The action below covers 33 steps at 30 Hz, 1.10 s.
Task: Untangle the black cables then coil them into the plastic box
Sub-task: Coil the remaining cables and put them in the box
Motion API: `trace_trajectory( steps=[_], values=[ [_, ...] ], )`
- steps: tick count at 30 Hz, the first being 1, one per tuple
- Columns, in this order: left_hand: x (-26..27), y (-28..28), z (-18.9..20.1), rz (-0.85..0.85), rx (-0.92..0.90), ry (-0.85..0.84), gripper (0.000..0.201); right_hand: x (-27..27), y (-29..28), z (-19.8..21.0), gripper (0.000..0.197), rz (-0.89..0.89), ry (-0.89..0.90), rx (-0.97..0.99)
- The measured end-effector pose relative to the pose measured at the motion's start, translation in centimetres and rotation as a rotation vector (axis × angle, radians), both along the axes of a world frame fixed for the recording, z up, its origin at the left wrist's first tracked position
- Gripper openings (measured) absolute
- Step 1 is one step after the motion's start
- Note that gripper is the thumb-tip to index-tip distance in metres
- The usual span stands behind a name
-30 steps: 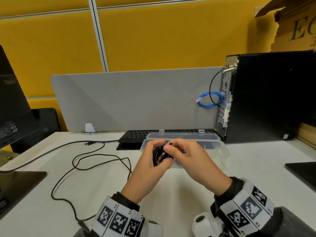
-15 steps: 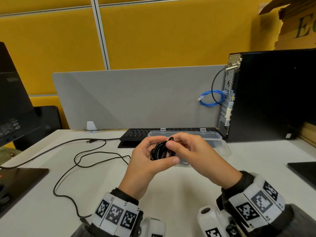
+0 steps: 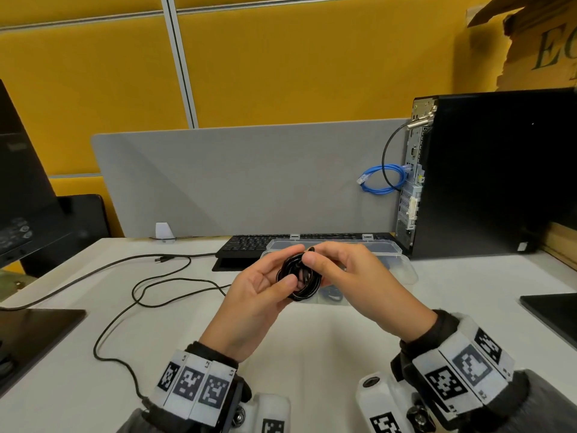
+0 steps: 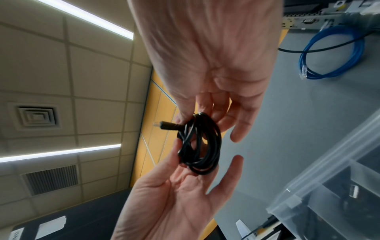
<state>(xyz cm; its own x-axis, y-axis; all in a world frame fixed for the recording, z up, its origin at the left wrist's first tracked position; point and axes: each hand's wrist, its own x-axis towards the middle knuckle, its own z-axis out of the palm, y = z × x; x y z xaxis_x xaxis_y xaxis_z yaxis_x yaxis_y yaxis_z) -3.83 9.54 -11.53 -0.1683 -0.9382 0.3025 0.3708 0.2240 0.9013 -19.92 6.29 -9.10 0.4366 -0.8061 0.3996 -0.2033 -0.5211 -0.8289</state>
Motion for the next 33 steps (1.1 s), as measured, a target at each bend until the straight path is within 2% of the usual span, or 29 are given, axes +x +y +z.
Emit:
trace_trajectory(
  steps=[4,7,10,15,18,19,23,25,27,29,33],
  values=[
    [0.0,0.0,0.3,-0.041,0.099,0.005,0.046,0.2,0.1,-0.2,0.015,-0.047,0.046,-0.059],
    [-0.2,0.1,0.0,0.002,0.117,-0.136,0.051,0.6,0.6,-0.3,0.010,-0.083,0.168,-0.196],
    [-0.6,0.6,0.0,-0.055,0.083,-0.320,0.041,0.9,1.0,-0.5,0.018,-0.040,0.252,-0.144],
    [-0.9,0.8,0.0,-0.084,0.105,-0.337,0.036,0.5,1.1,-0.1,0.016,0.072,0.377,-0.087],
    [-0.7,0.8,0.0,-0.103,0.132,-0.289,0.030,0.5,1.1,-0.2,0.005,0.087,0.214,-0.073],
    [-0.6,0.7,0.0,-0.102,0.144,-0.265,0.028,0.6,1.2,-0.3,0.007,0.069,0.164,-0.113],
    [-0.3,0.4,-0.2,-0.107,0.174,-0.193,0.024,0.8,1.1,-0.7,0.019,-0.027,0.238,-0.400],
    [-0.4,0.5,-0.2,-0.104,0.170,-0.196,0.023,0.7,0.9,-0.9,0.030,-0.035,0.279,-0.469],
    [-0.6,0.5,-0.1,-0.075,0.166,-0.211,0.020,0.8,0.9,-1.2,0.033,-0.044,0.290,-0.535],
    [-0.7,0.6,0.2,-0.052,0.164,-0.204,0.019,1.1,1.1,-1.4,0.030,-0.062,0.249,-0.566],
    [-0.8,0.6,0.5,-0.038,0.157,-0.216,0.025,1.3,1.2,-1.6,0.025,-0.058,0.147,-0.499]
  ],
)
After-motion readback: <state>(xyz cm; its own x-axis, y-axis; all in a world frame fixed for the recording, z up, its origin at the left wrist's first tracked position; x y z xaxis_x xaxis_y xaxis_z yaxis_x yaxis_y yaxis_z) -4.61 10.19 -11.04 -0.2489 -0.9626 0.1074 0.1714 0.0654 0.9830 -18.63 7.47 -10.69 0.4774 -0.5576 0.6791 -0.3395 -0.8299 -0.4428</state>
